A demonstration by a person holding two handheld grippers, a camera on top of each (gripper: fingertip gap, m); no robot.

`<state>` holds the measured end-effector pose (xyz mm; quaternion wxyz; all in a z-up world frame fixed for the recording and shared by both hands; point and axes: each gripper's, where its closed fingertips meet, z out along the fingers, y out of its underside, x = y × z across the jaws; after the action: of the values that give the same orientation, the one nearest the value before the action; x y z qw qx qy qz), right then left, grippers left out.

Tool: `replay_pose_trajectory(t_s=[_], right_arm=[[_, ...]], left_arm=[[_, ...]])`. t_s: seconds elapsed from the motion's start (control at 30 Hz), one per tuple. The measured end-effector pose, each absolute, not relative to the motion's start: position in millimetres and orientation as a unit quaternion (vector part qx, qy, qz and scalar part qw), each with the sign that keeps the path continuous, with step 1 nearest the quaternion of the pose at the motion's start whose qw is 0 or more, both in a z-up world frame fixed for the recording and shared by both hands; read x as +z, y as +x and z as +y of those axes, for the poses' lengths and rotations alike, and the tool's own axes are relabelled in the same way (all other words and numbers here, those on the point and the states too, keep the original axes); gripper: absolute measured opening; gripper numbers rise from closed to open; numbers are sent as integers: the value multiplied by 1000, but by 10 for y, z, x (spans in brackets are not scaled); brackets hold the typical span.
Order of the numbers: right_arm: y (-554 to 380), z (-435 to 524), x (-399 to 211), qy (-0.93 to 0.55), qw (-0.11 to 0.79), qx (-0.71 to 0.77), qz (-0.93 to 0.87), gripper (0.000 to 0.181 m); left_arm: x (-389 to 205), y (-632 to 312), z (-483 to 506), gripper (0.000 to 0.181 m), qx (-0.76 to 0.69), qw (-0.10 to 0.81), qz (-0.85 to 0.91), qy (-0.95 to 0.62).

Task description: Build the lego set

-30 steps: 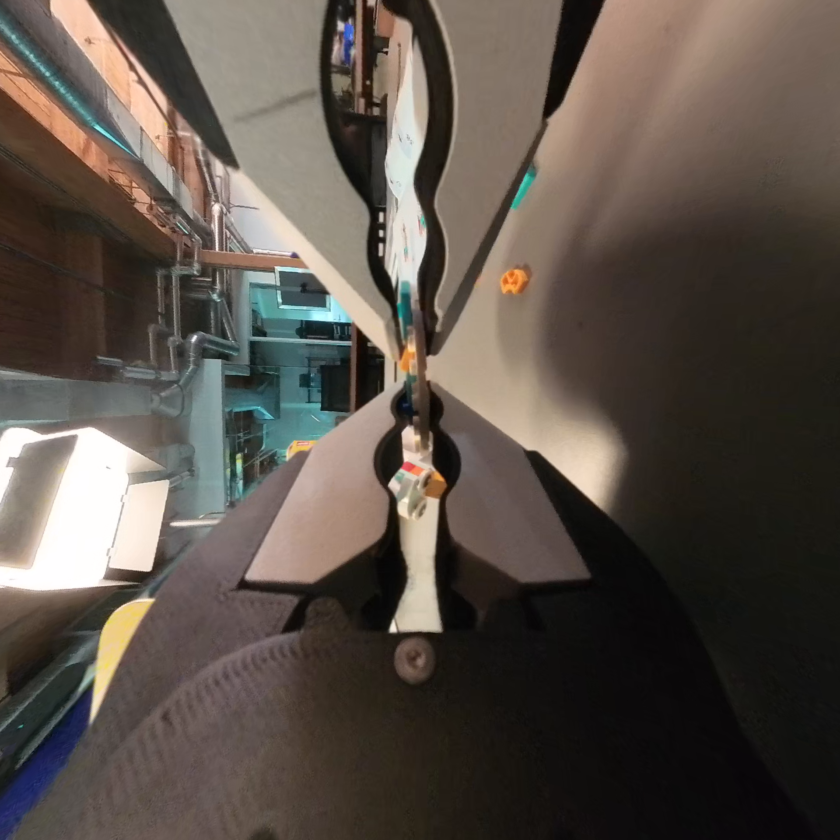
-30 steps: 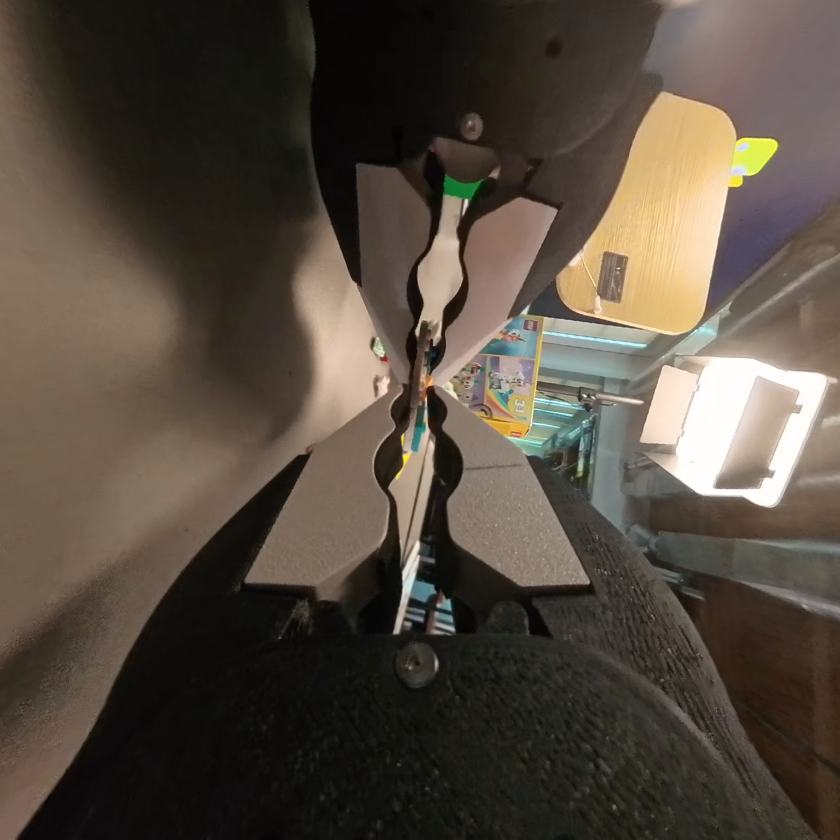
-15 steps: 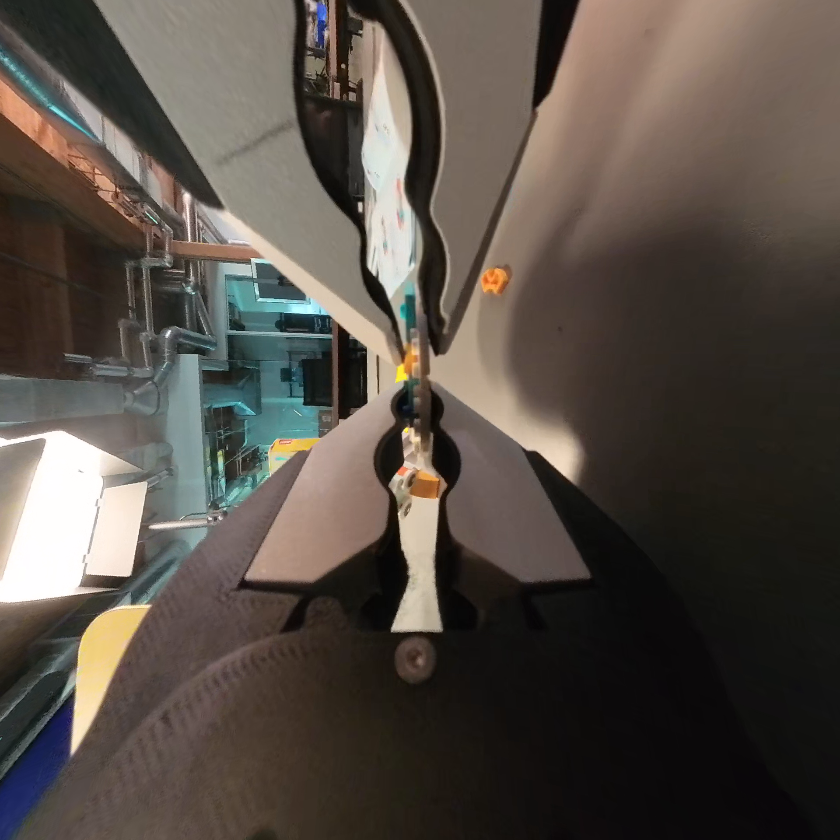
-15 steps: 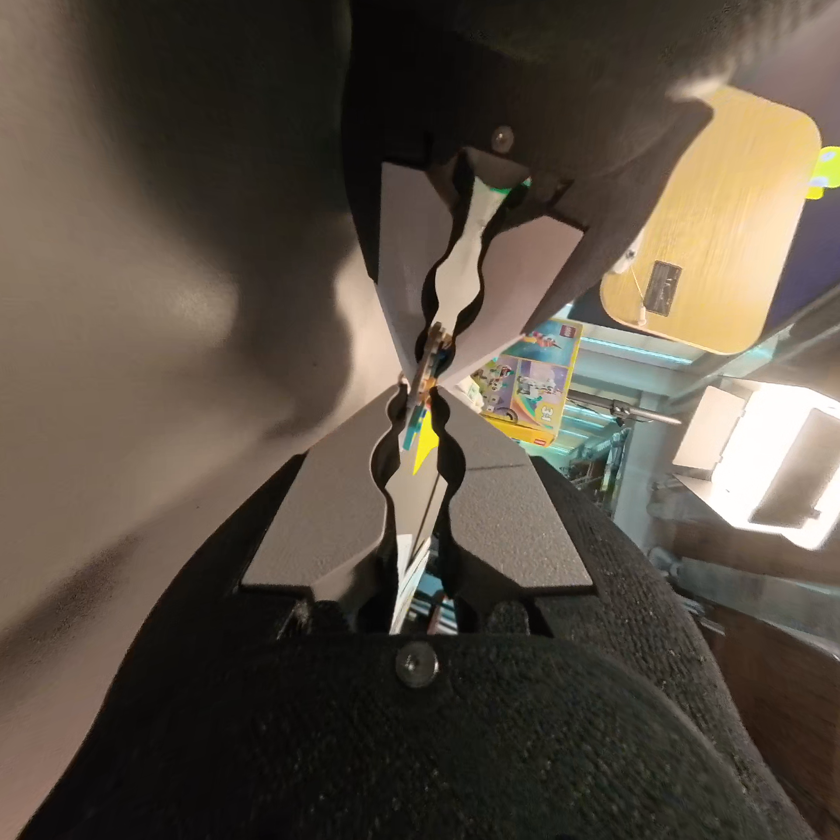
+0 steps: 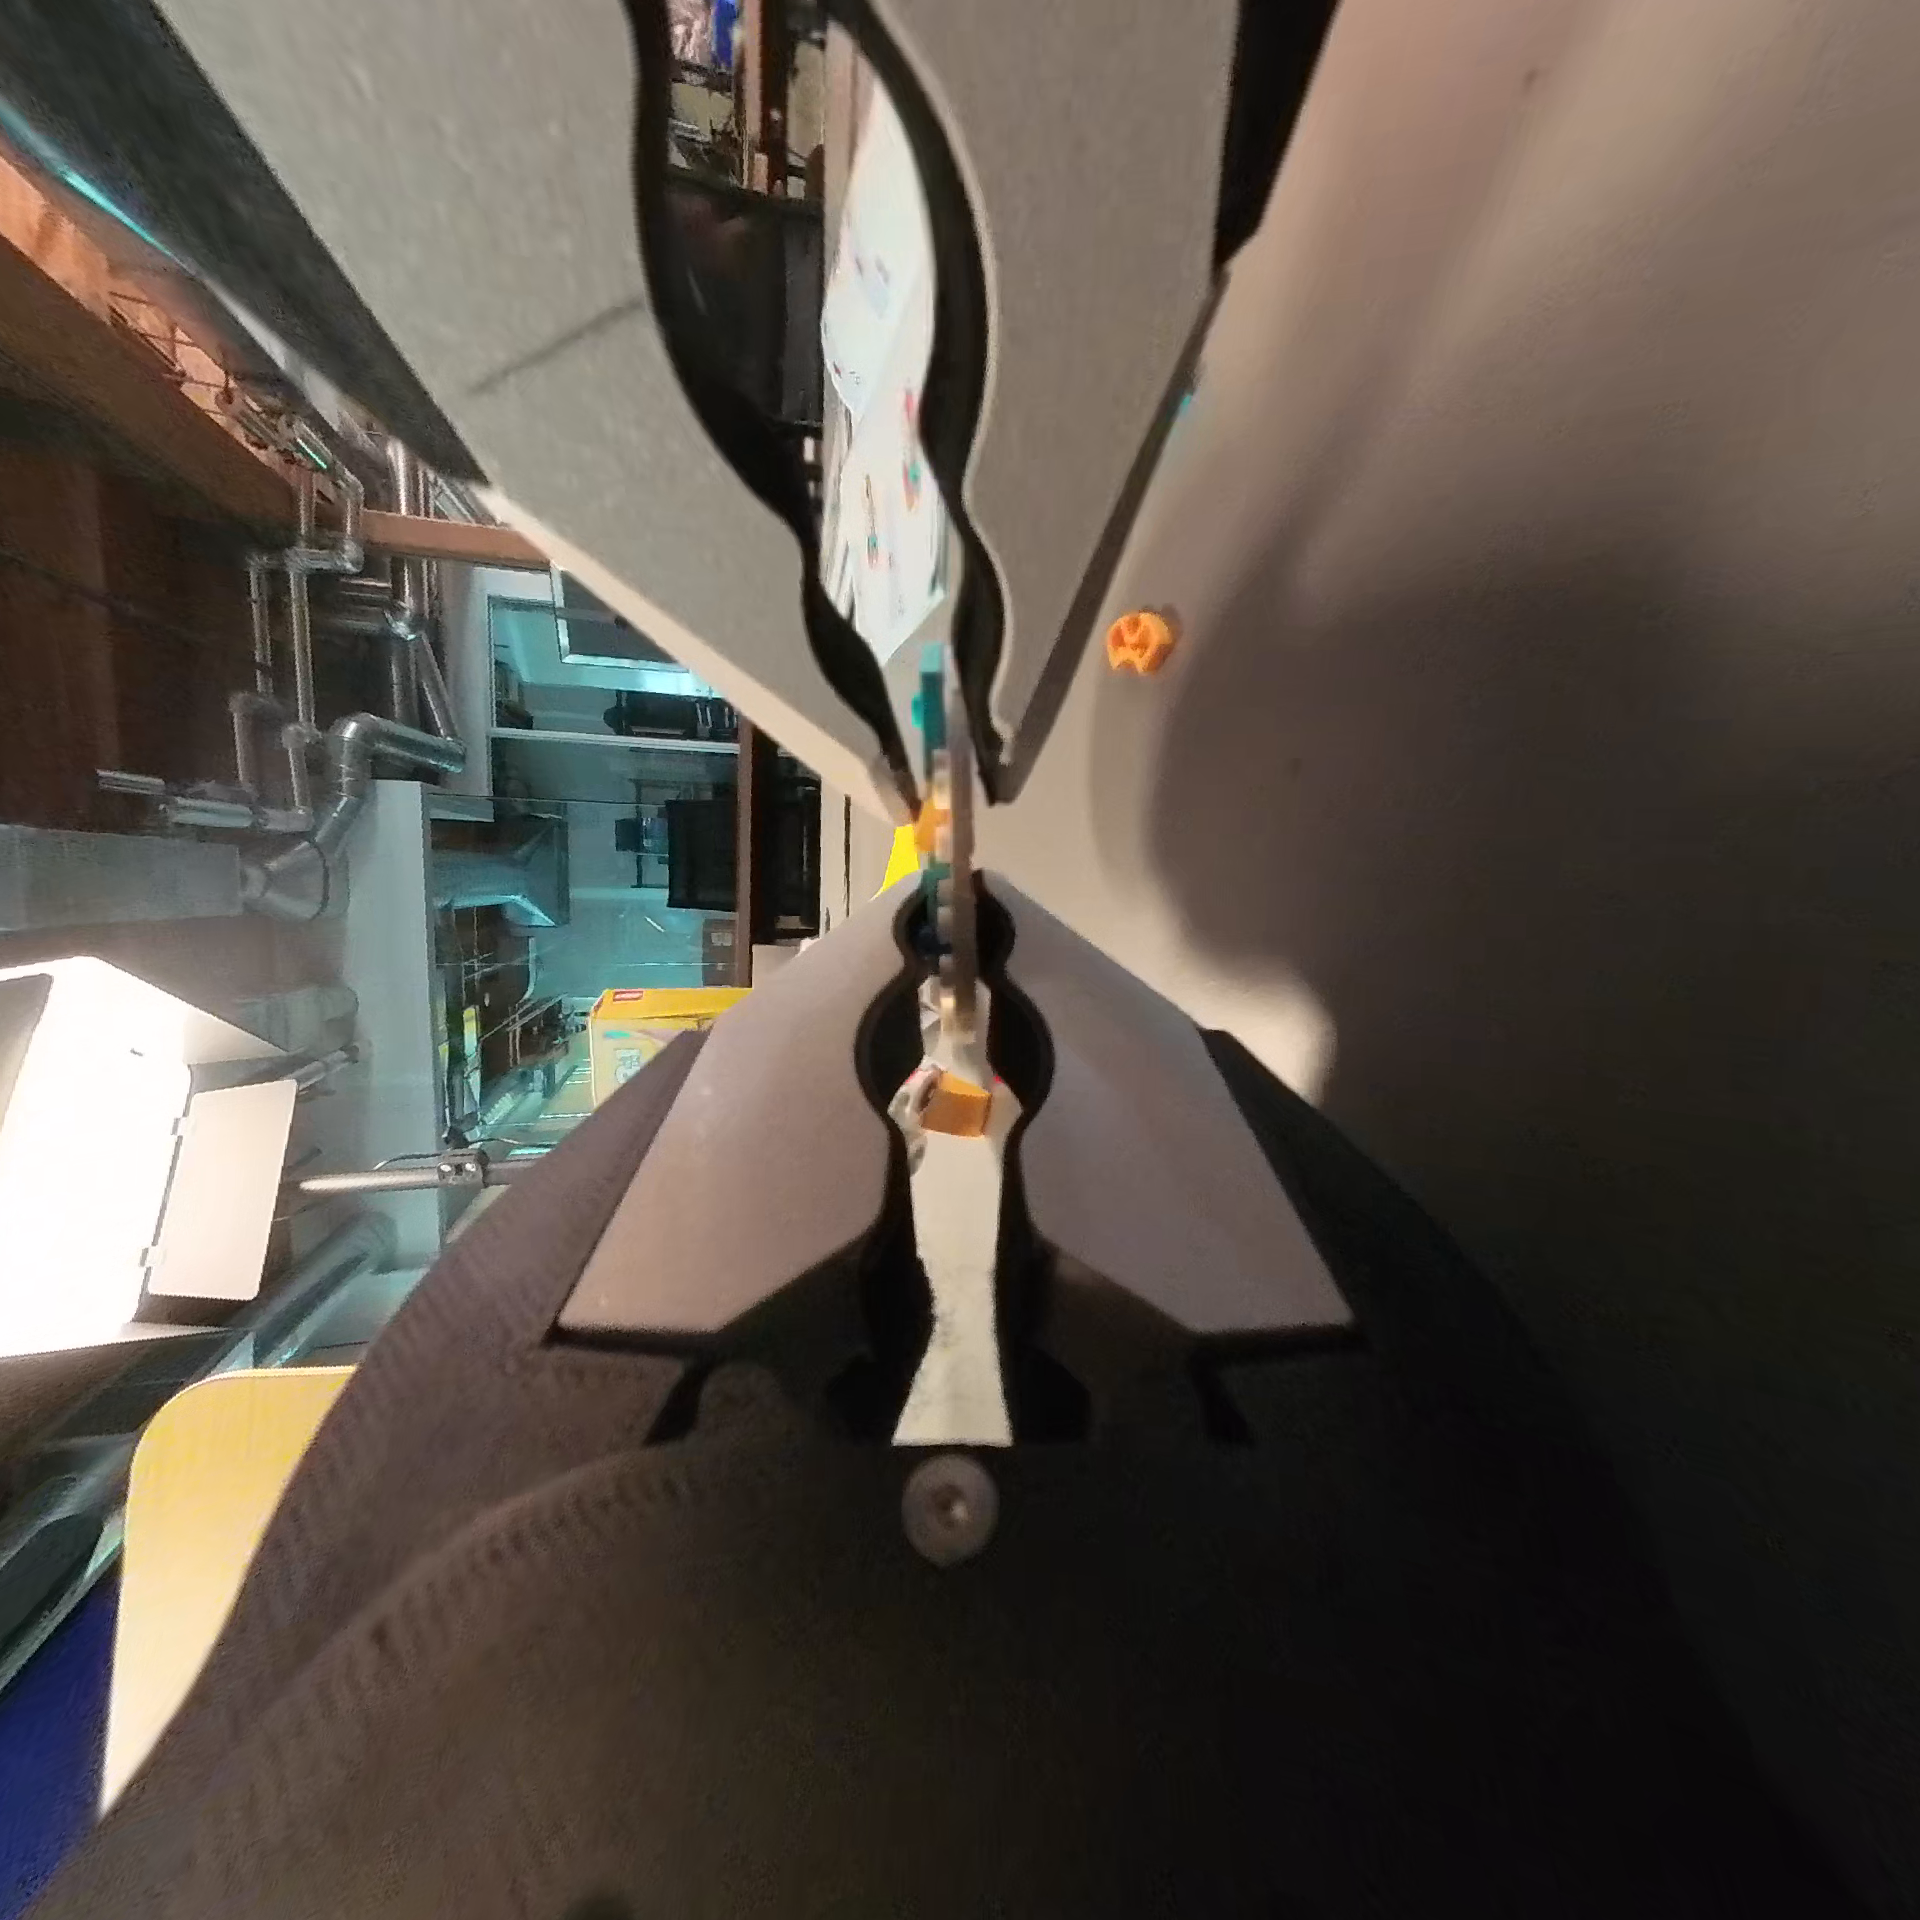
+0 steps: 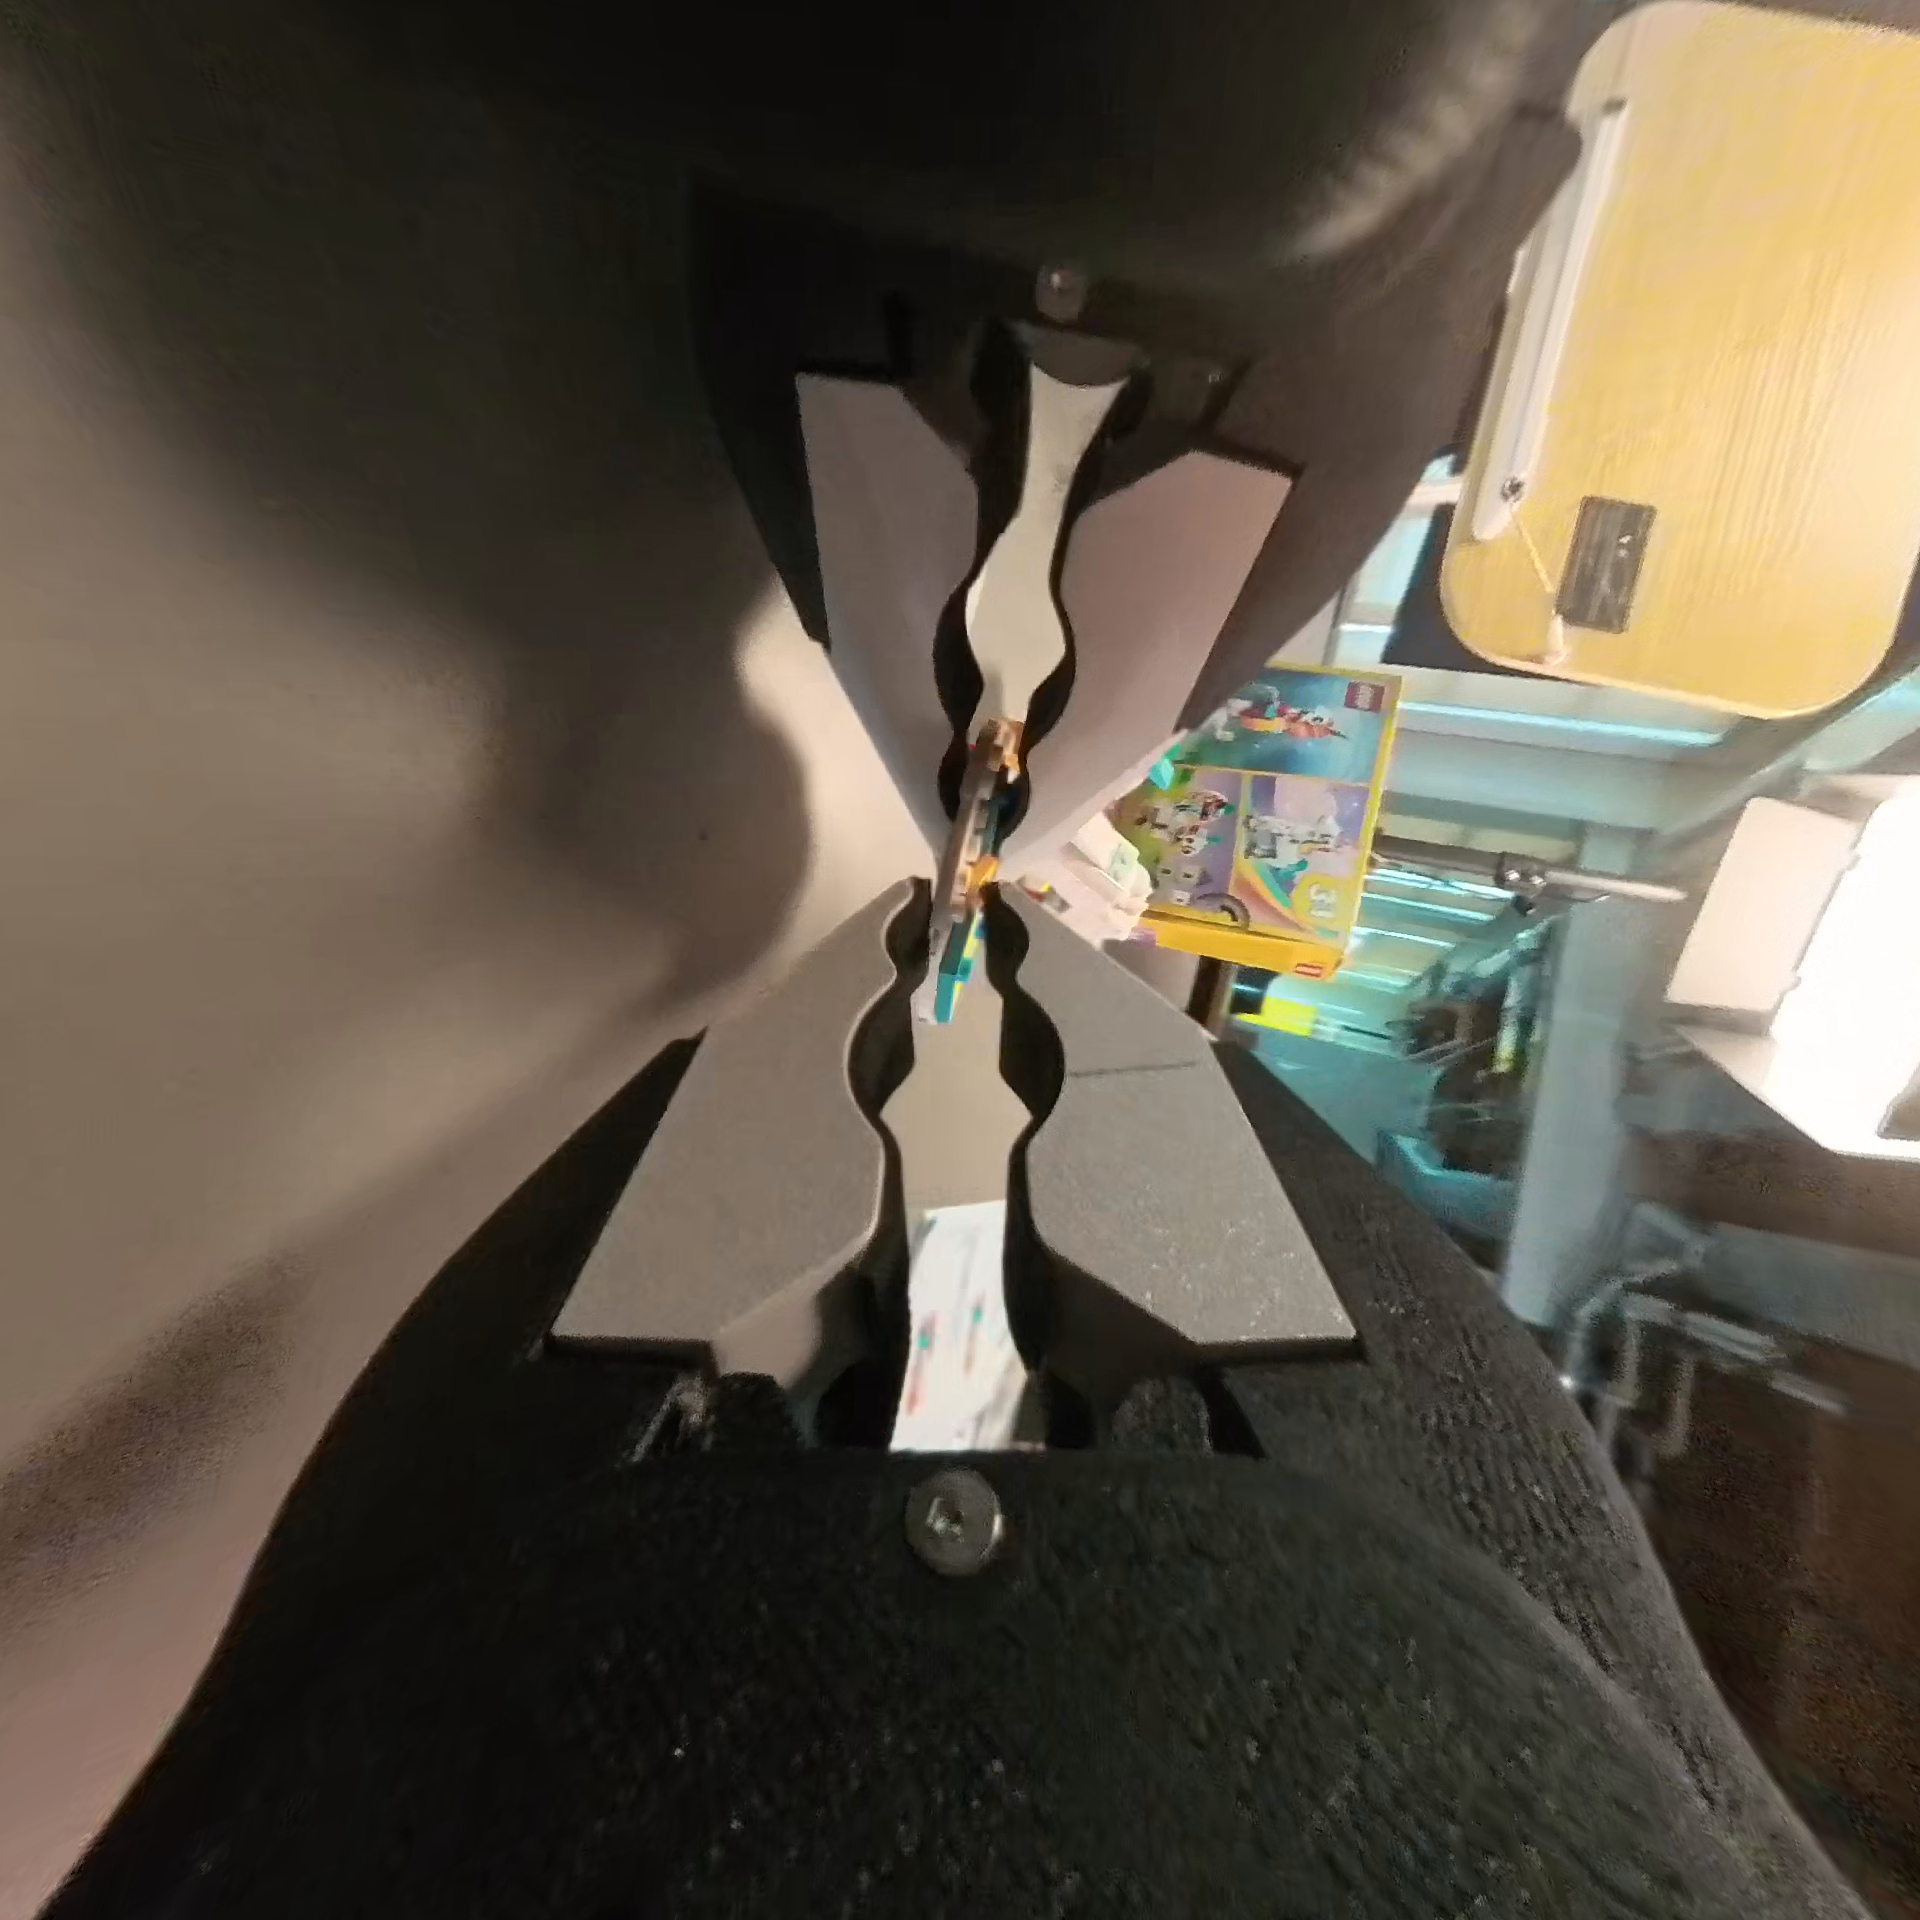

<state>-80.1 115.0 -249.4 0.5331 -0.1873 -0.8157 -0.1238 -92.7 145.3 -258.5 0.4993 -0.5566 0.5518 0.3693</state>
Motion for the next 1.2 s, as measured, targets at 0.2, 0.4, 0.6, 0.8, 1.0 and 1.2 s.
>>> replay_pose_trajectory(t_s=[0.2,0.4,0.6,0.8,1.0,1.2], right_arm=[[-810,1192,-2486,-216,538,-109,-808,19],[-831,1134,-2488,-194,547,-105,-808,17],[-830,1133,-2484,-171,557,-115,-804,5],[-816,1128,-2522,-144,550,-132,-812,3],[-820,1138,-2555,-141,545,-132,-816,6],[-829,1146,-2605,-207,554,-68,-804,42]], left_arm=[[-2592,-927,1445,4,366,501,553,-556],[-2605,-948,1444,4,364,500,553,-559],[-2631,-949,1428,4,358,498,557,-560],[-2674,-953,1416,5,356,491,564,-561],[-2702,-981,1419,4,358,485,567,-562],[-2670,-1004,1419,4,360,494,560,-560]])
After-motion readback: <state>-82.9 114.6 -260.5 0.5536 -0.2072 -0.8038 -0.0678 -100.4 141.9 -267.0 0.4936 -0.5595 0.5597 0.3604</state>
